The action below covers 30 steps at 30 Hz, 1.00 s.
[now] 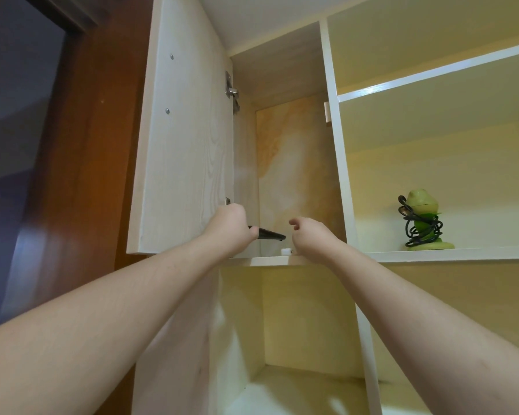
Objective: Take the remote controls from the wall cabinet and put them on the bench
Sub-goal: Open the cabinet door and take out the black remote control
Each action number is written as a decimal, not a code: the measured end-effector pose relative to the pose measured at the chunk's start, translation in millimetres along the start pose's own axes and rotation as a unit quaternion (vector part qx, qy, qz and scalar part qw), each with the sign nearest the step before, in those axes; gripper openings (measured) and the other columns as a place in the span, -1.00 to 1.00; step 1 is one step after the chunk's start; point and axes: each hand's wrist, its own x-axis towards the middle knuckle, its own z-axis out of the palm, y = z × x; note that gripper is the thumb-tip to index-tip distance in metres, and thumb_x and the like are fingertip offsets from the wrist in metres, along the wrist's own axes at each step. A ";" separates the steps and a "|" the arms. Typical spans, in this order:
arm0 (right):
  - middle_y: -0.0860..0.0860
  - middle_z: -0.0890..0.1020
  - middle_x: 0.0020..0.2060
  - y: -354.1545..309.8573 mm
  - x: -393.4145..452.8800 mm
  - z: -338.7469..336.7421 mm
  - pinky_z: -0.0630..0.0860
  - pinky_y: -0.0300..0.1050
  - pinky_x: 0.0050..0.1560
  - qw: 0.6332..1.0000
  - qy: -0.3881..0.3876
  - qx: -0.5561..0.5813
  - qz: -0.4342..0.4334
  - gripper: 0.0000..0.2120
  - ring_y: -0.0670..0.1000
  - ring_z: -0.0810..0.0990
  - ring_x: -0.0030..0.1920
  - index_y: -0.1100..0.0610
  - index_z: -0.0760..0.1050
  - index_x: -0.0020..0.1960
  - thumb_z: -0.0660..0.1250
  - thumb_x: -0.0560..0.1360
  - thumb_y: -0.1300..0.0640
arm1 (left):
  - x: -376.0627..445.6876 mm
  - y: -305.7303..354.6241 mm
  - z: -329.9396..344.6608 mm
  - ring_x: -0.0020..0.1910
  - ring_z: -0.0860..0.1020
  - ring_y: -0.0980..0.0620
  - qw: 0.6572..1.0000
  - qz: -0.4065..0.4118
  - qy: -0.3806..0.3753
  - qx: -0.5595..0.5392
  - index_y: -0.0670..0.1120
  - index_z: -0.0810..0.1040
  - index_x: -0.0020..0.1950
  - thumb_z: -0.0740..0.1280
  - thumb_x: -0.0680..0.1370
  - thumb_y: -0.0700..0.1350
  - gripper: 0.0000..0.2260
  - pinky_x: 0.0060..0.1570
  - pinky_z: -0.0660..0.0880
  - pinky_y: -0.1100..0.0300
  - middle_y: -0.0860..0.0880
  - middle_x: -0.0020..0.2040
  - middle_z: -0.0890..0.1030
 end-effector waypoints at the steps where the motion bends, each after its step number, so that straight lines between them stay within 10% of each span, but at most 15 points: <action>1: 0.11 0.42 0.39 -0.9 -0.7 -0.7 0.58 -0.02 0.03 1.000 0.003 0.003 -0.001 -0.46 0.10 0.58 0.08 0.07 0.22 0.50 0.00 0.54 0.32 | -1.8 0.0 -3.5 -0.21 0.61 -0.13 1.000 0.003 0.003 -0.004 -0.23 0.57 0.04 0.30 0.52 -0.04 -0.74 -0.25 0.54 0.08 -0.13 -0.07 0.61; 15: 0.12 0.48 0.31 -4.8 -0.8 -2.1 0.54 -0.08 -0.01 1.000 0.000 0.025 0.009 -0.49 0.09 0.50 0.02 0.09 0.32 0.45 0.06 0.54 0.34 | -29.8 -14.4 -33.5 0.16 0.54 0.06 0.993 0.032 0.044 -0.109 -0.08 0.52 0.30 0.37 0.51 0.01 -0.61 0.09 0.37 0.29 0.02 0.17 0.62; 20: 0.12 0.57 0.15 -5.5 -4.8 -11.4 0.42 -0.19 -0.32 0.991 0.039 0.125 0.023 -0.56 0.07 0.52 -0.11 0.11 0.41 0.38 0.01 0.57 0.30 | -38.9 -14.7 -39.7 0.20 0.53 0.06 0.990 0.038 0.034 -0.128 -0.07 0.48 0.36 0.35 0.54 0.01 -0.59 0.11 0.34 0.30 0.03 0.21 0.60; 25: 0.11 0.59 0.12 -8.5 -9.2 -21.5 0.53 0.03 0.20 0.919 0.098 0.376 0.064 -0.60 0.01 0.63 0.05 0.17 0.45 0.30 -0.04 0.58 0.28 | -43.5 -5.9 -43.8 0.18 0.53 0.04 0.986 0.048 0.040 -0.155 -0.02 0.44 0.37 0.33 0.56 0.03 -0.61 0.10 0.38 0.24 0.03 0.18 0.61; 30: 0.07 0.53 0.01 -15.6 -20.9 -34.5 0.58 -0.19 0.00 0.853 0.110 0.505 0.073 -0.72 0.00 0.62 0.01 0.20 0.45 0.27 0.07 0.64 0.21 | -48.6 2.4 -48.6 0.10 0.52 0.09 0.986 0.079 0.025 -0.144 -0.01 0.43 0.38 0.37 0.53 0.06 -0.56 0.04 0.34 0.29 0.07 0.19 0.59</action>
